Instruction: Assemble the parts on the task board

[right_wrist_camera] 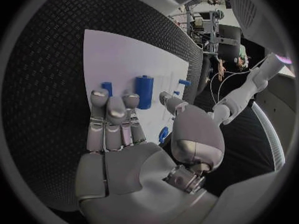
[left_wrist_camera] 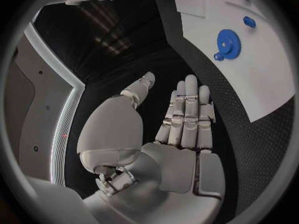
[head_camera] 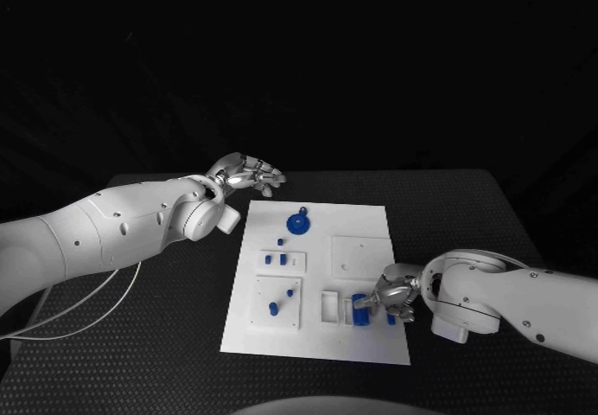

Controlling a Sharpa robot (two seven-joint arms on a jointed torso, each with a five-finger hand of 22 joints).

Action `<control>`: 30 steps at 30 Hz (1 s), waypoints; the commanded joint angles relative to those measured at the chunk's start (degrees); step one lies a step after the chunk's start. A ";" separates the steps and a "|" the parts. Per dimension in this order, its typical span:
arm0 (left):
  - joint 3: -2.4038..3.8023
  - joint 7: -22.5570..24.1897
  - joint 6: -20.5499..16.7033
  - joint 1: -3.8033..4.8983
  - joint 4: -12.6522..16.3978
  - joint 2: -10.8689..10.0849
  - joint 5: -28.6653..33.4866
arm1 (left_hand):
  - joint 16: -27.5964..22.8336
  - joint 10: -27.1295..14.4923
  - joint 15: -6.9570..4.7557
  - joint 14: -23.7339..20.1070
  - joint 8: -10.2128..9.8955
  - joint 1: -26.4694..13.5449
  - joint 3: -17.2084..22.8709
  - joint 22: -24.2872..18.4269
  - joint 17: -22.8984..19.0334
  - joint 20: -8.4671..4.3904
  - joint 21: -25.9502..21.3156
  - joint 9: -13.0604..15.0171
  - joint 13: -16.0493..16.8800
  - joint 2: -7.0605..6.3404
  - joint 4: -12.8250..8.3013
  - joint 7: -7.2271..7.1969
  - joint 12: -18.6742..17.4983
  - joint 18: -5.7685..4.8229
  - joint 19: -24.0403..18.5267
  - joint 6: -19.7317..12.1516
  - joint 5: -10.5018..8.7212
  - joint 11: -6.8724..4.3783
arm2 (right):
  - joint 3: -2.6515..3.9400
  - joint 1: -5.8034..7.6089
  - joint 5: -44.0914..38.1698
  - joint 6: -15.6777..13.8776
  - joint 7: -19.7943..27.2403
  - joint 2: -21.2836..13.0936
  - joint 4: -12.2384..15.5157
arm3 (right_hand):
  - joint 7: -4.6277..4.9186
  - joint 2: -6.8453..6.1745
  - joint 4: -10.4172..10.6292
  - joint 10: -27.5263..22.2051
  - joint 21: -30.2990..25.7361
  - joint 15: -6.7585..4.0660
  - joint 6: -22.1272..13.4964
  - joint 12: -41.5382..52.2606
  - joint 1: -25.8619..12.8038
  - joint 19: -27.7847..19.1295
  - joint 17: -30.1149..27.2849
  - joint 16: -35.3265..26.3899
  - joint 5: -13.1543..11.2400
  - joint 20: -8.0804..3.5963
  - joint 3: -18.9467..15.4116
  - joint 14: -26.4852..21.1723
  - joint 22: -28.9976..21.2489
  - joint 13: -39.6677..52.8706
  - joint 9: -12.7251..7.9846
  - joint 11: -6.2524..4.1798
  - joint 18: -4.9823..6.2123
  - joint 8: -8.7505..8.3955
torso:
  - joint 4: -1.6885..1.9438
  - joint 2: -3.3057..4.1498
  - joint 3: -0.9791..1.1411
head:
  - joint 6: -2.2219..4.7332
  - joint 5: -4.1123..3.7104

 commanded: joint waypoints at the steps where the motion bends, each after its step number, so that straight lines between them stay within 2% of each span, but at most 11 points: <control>1: 0.04 0.47 0.76 0.03 0.20 0.04 0.34 | -0.37 -0.41 0.24 -0.15 0.35 -0.19 -0.01 0.10 0.08 0.08 -0.37 -0.05 -0.05 0.28 0.48 0.01 0.39 0.38 -0.25 -0.21 -0.03 -0.06 | -0.04 -0.45 -0.57 0.20 -0.19 0.65 -0.28 | 0.14 0.47 -0.24 -1.49 0.32 0.01 0.86 0.38 0.19 -0.27 0.11 0.20 -0.30 -0.42 -0.48 -0.15 1.08 0.16 0.11 -1.04 1.81 -0.07 | 0.07 0.02 -0.02 | -0.03 0.00; 8: 0.04 0.40 0.81 0.03 0.44 -0.14 0.34 | -0.39 -0.40 0.24 -0.16 0.37 -0.20 -0.01 0.12 0.09 0.08 -0.39 -0.05 -0.05 0.29 0.51 0.01 0.39 0.38 -0.25 -0.20 -0.03 -0.07 | -0.03 -1.19 -1.19 -0.63 -0.53 1.76 -0.84 | 0.07 1.87 -1.62 -1.29 0.78 -0.05 1.04 0.64 1.25 -0.37 0.40 0.39 -0.31 -0.51 -1.48 -0.02 1.03 0.59 0.28 -1.11 1.81 -0.06 | 0.10 0.10 0.03 | -0.25 0.18; 16: 0.04 0.34 0.85 0.04 0.52 -0.14 0.33 | -0.43 -0.38 0.25 -0.18 0.41 -0.18 0.00 0.15 0.12 0.08 -0.42 -0.05 -0.05 0.29 0.54 -0.01 0.42 0.38 -0.28 -0.17 -0.03 -0.08 | -0.02 -1.32 -1.65 -0.89 -1.05 2.60 -1.53 | 0.03 2.66 -2.65 -1.16 1.06 -0.07 1.16 0.86 1.89 -0.42 0.58 0.49 -0.31 -0.57 -1.92 0.07 0.98 0.94 0.34 -1.14 1.81 -0.12 | 0.10 0.05 -0.02 | -0.54 0.25; 20: 0.04 0.31 0.78 0.04 0.60 -0.18 0.33 | -0.44 -0.37 0.25 -0.18 0.43 -0.17 0.00 0.16 0.14 0.08 -0.44 -0.05 -0.05 0.30 0.55 -0.02 0.43 0.38 -0.28 -0.16 -0.03 -0.09 | -0.02 -1.43 -2.07 -1.10 -1.28 2.77 -1.72 | 0.00 3.55 -3.70 -1.10 1.22 -0.10 1.32 0.94 2.71 -0.46 0.68 0.55 -0.31 -0.59 -1.83 0.12 0.95 1.13 0.39 -1.17 1.81 -0.11 | 0.03 -0.01 0.00 | -0.65 0.36; 23: 0.04 0.26 0.78 0.04 0.69 -0.24 0.33 | -0.45 -0.36 0.25 -0.18 0.44 -0.16 0.01 0.17 0.15 0.08 -0.44 -0.05 -0.05 0.31 0.56 -0.02 0.43 0.39 -0.29 -0.16 -0.03 -0.09 | -0.02 -1.44 -2.41 -1.41 -1.35 2.75 -1.63 | -0.11 4.96 -6.41 -1.07 1.42 -0.18 1.69 0.98 4.93 -0.55 0.79 0.60 -0.30 -0.68 -1.20 0.15 0.96 1.32 0.50 -1.27 1.81 0.00 | 0.05 -0.01 -0.03 | -0.72 0.35; 26: 0.04 0.24 0.75 0.05 0.68 -0.26 0.33 | -0.46 -0.36 0.25 -0.18 0.45 -0.14 0.02 0.18 0.16 0.08 -0.45 -0.05 -0.05 0.32 0.56 -0.03 0.44 0.39 -0.29 -0.15 -0.03 -0.10 | -0.02 -1.46 -2.52 -1.29 -1.28 2.75 -1.62 | -0.23 6.60 -9.97 -0.98 1.55 -0.28 2.00 0.97 8.62 -0.59 0.86 0.60 -0.30 -0.80 1.31 0.17 0.91 1.45 0.55 -1.38 1.80 0.05 | 0.06 0.01 -0.04 | -0.72 0.27; 30: 0.04 0.13 0.73 0.05 0.69 -0.33 0.33 | -0.47 -0.35 0.25 -0.19 0.46 -0.13 0.02 0.19 0.17 0.08 -0.46 -0.05 -0.05 0.33 0.57 -0.03 0.44 0.39 -0.30 -0.14 -0.03 -0.10 | -0.02 -1.47 -3.28 -1.61 -1.17 2.69 -1.50 | -0.16 6.75 -12.82 -0.85 1.72 -0.21 2.47 0.84 9.61 -0.54 0.90 0.55 -0.31 -0.34 3.50 0.24 0.82 1.55 0.57 -1.35 1.80 0.07 | 0.03 -0.02 -0.01 | -0.78 0.26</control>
